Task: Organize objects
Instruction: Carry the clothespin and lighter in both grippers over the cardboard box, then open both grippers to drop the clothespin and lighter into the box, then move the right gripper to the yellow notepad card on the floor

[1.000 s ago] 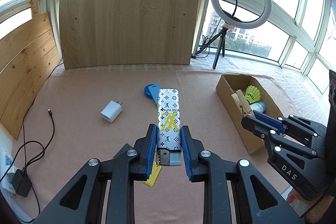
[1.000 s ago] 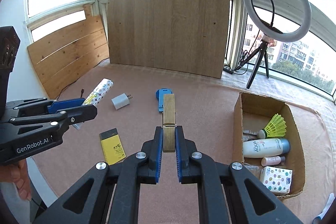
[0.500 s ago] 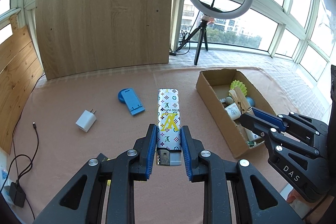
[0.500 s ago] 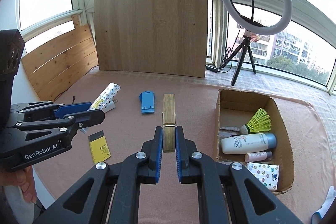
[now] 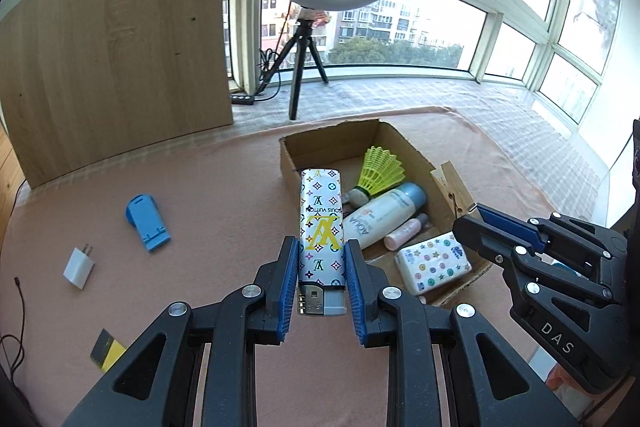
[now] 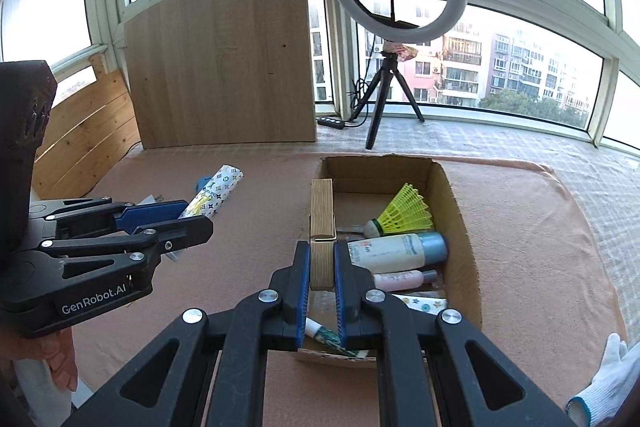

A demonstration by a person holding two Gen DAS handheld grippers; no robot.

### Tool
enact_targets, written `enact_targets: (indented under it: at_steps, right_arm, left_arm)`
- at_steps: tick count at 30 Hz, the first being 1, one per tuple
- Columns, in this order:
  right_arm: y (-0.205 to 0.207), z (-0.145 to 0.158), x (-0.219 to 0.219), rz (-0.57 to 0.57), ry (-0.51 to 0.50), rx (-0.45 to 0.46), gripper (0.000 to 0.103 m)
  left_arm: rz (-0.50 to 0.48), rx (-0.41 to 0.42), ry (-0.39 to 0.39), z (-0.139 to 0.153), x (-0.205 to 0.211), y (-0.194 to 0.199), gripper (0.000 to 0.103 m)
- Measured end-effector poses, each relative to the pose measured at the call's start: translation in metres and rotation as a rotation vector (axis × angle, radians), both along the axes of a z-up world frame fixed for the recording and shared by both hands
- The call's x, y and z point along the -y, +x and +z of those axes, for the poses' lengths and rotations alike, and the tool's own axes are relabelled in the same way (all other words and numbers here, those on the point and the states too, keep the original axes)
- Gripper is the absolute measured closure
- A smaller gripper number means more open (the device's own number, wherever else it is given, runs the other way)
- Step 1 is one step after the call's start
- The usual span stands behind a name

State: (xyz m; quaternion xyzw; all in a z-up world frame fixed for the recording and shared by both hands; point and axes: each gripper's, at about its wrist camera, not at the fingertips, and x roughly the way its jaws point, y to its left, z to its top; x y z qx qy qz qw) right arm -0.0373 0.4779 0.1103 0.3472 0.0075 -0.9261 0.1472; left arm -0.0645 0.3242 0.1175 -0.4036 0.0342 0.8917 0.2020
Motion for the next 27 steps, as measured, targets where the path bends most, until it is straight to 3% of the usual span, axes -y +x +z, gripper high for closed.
enact_targets:
  at_steps: [9, 10, 11, 12, 13, 14, 21, 27]
  right_arm:
    - [-0.024, -0.011, -0.046, -0.035, -0.019, 0.029, 0.093]
    - [-0.027, -0.013, -0.049, -0.038, -0.017, 0.034, 0.093]
    - [-0.031, -0.015, -0.052, -0.040, -0.012, 0.042, 0.092]
    - [-0.033, -0.019, -0.054, -0.042, -0.005, 0.051, 0.089]
    - [-0.034, -0.020, -0.056, -0.049, 0.000, 0.054, 0.084]
    - [-0.035, -0.021, -0.059, -0.053, -0.005, 0.052, 0.074]
    - [-0.034, -0.017, -0.058, -0.059, -0.003, 0.048, 0.073]
    - [-0.034, -0.014, -0.020, -0.015, 0.005, 0.045, 0.073]
  left_arm:
    - [-0.042, 0.015, -0.012, -0.009, -0.059, -0.025, 0.078]
    - [-0.040, 0.018, -0.007, -0.010, -0.063, -0.028, 0.073]
    - [-0.039, 0.025, -0.008, -0.012, -0.066, -0.031, 0.053]
    - [-0.031, 0.027, -0.011, -0.014, -0.068, -0.032, 0.042]
    - [-0.020, 0.021, -0.010, -0.014, -0.068, -0.032, 0.026]
    - [-0.006, 0.005, -0.007, -0.013, -0.067, -0.032, 0.022]
    - [0.016, 0.009, -0.018, -0.017, -0.047, -0.034, 0.021]
    - [0.079, -0.001, -0.012, -0.012, 0.009, -0.025, 0.019]
